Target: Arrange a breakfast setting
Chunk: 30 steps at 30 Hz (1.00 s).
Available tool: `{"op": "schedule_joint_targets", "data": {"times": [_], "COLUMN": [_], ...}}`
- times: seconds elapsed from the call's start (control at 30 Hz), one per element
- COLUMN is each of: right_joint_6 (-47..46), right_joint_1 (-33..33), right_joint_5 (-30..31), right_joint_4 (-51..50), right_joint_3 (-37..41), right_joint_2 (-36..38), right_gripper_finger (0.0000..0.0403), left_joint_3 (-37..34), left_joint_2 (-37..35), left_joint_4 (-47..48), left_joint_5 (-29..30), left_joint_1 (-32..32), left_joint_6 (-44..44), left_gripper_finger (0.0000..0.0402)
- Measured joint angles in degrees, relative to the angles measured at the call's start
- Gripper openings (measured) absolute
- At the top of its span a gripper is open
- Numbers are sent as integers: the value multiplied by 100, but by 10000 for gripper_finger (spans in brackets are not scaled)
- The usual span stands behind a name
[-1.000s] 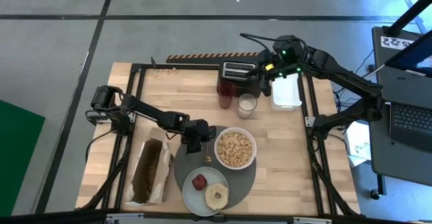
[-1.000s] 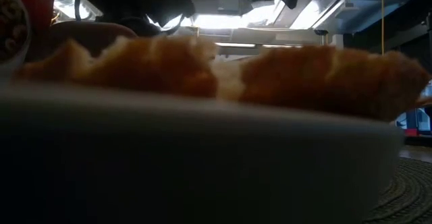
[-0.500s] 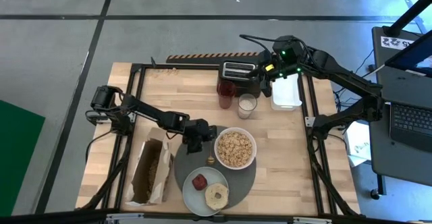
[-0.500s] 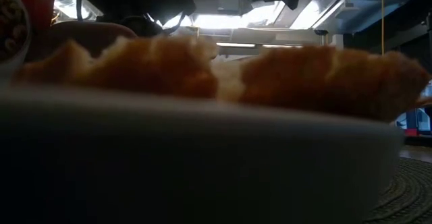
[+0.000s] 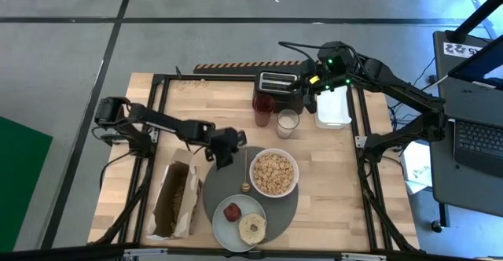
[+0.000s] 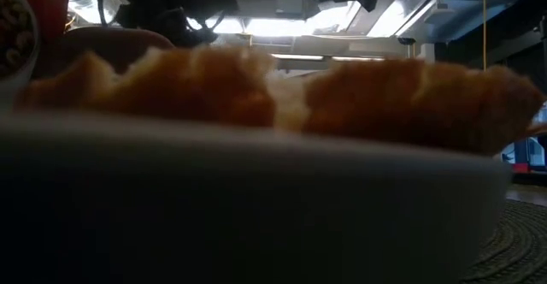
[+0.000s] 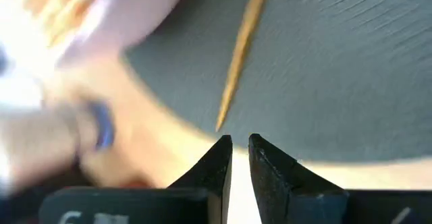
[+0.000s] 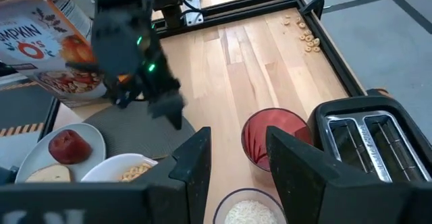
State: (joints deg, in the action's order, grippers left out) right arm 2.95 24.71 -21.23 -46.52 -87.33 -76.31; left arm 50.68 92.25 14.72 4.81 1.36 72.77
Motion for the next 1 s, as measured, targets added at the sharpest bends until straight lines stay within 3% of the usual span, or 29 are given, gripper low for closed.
{"op": "schedule_joint_targets", "data": {"times": [0.13,0.3,0.43,0.53,0.63,0.83,0.9,1.0], "right_joint_6": [57,199,235,324,340,330,308,305], "right_joint_1": [0,0,0,0,0,0,1,0], "right_joint_5": [24,70,140,249,324,306,256,216], "right_joint_4": [4,22,46,76,158,329,259,189], "right_joint_3": [0,0,0,0,0,0,0,0], "right_joint_2": [0,-1,-2,-4,-4,-4,-4,-4], "right_gripper_finger": [143,143,143,143,143,143,143,143], "left_joint_3": [0,144,477,863,1061,1217,1217,1217], "left_joint_2": [-514,-1386,-1542,-1218,-745,218,532,930], "left_joint_4": [316,890,2167,3156,3826,4213,4652,5508], "left_joint_5": [-106,-1812,-3142,-4240,-5124,-5688,-6076,-6164], "left_joint_1": [-387,-1022,-1315,-1534,-1762,-1909,-1904,-1755], "left_joint_6": [-663,-1670,-2558,-3530,-3789,-3794,-3789,-3468], "left_gripper_finger": [30,7,2,1,1,0,0,0]}}
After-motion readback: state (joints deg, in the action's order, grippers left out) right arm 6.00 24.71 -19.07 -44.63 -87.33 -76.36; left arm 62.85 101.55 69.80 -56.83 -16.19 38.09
